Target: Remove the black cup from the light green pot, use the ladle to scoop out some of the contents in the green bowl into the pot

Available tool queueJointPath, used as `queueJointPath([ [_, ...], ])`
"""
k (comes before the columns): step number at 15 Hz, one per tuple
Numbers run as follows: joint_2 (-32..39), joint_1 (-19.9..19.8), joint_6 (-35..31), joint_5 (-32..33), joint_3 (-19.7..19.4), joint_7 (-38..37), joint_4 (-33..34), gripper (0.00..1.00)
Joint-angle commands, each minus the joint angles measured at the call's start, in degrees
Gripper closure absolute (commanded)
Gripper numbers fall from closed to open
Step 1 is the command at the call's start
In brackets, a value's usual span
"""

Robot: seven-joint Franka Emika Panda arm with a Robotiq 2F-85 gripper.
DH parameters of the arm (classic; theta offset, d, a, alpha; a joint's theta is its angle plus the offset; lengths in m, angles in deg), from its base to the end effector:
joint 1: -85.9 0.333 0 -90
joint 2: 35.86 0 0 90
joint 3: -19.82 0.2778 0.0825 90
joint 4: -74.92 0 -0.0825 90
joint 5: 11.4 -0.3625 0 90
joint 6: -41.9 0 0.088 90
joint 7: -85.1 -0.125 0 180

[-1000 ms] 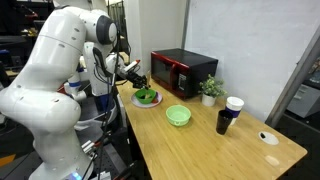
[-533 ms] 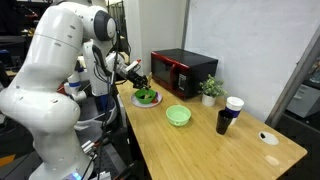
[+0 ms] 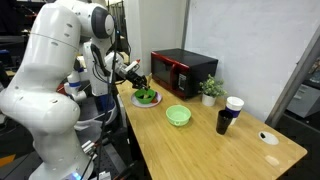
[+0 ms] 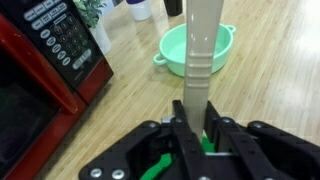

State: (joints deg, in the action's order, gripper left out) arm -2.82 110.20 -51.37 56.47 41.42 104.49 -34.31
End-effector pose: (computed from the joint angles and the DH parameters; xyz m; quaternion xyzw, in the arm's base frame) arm 0.4488 0.3022 0.1798 0.5450 0.6594 -0.2138 0.4717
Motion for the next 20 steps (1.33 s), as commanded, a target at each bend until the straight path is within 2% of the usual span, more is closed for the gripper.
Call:
queueJointPath([
  [1, -2.7, -1.8, -4.5, -1.4, 0.4, 0.3, -3.2, 0.94],
  [12, -6.9, -3.2, -11.6, -2.6, 0.1, 0.4, -7.4, 0.94],
  [20, -11.0, -5.7, -18.9, -3.3, -0.4, 0.1, -11.6, 0.94],
])
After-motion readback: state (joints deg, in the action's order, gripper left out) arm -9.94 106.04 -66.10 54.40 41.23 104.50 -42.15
